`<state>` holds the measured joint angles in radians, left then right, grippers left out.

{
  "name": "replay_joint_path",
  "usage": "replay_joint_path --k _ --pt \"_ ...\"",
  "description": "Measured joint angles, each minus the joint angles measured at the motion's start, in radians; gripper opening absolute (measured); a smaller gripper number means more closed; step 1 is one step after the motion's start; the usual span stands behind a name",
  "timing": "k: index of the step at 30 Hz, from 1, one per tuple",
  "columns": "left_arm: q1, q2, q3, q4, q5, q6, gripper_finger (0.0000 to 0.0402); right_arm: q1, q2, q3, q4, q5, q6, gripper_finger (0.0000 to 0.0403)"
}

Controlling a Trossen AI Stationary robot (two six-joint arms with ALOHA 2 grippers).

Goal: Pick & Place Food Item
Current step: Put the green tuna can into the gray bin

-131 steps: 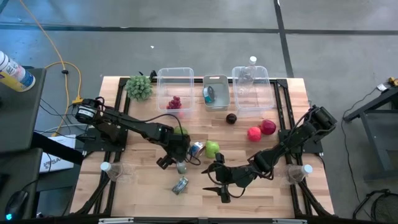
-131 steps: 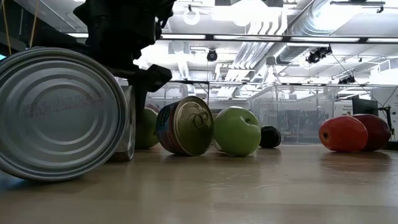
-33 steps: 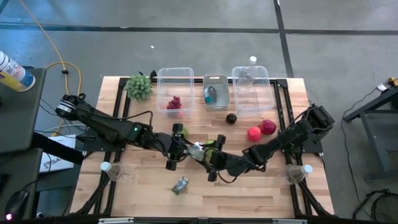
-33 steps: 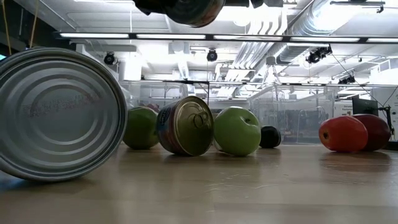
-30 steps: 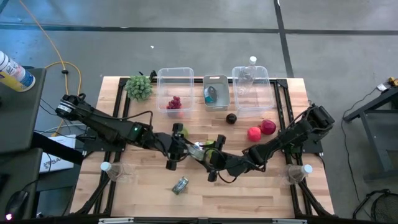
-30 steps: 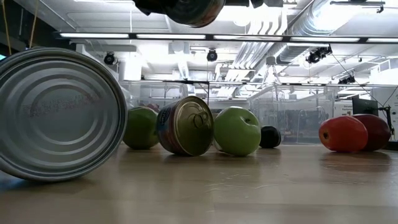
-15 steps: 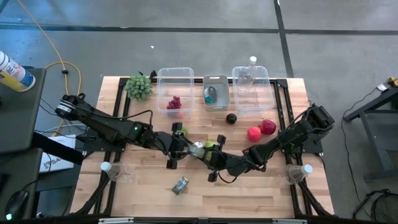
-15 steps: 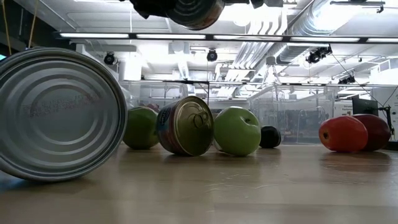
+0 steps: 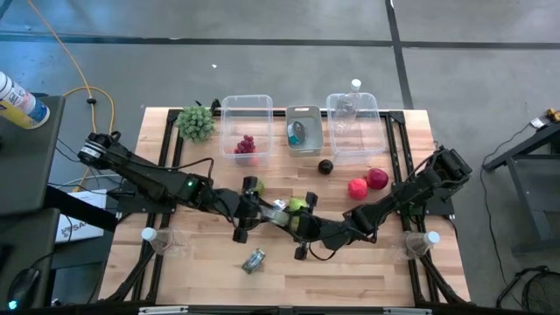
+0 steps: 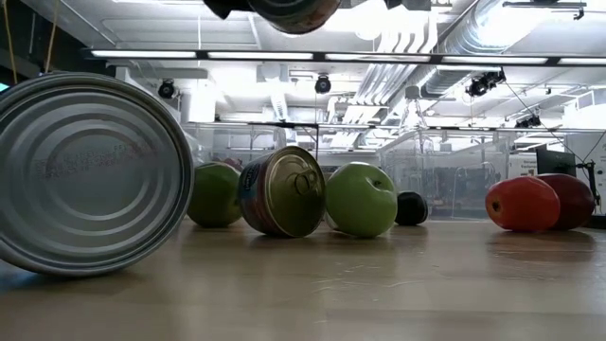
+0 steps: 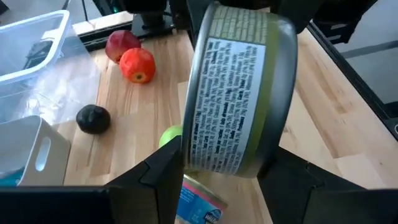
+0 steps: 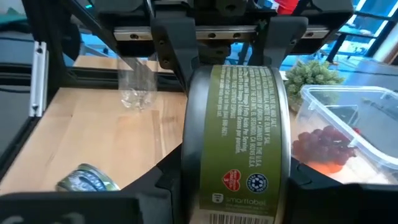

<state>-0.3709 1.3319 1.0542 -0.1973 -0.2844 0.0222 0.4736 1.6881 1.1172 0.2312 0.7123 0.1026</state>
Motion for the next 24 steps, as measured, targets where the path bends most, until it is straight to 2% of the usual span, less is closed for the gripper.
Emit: replay_joint_path --k 5,14,18,20,24 --pt "-0.017 0.000 0.002 0.035 -0.001 -0.010 0.0207 -0.003 0.001 0.000 -0.003 -0.035 0.003 0.0127" --pt "-0.028 0.000 0.002 0.089 0.007 0.009 0.0320 0.005 0.001 0.000 -0.013 -0.033 0.009 0.0127" --pt "-0.028 0.000 0.002 0.145 0.008 -0.011 0.0347 0.025 0.001 0.000 -0.056 -0.027 0.044 0.0127" --pt "-0.028 0.000 0.002 0.149 0.008 -0.036 0.0350 0.038 0.001 0.000 -0.086 -0.001 0.076 0.0127" --pt "-0.028 0.000 0.002 0.149 0.004 -0.048 0.0351 0.065 0.001 0.000 -0.176 0.146 0.107 0.0127"
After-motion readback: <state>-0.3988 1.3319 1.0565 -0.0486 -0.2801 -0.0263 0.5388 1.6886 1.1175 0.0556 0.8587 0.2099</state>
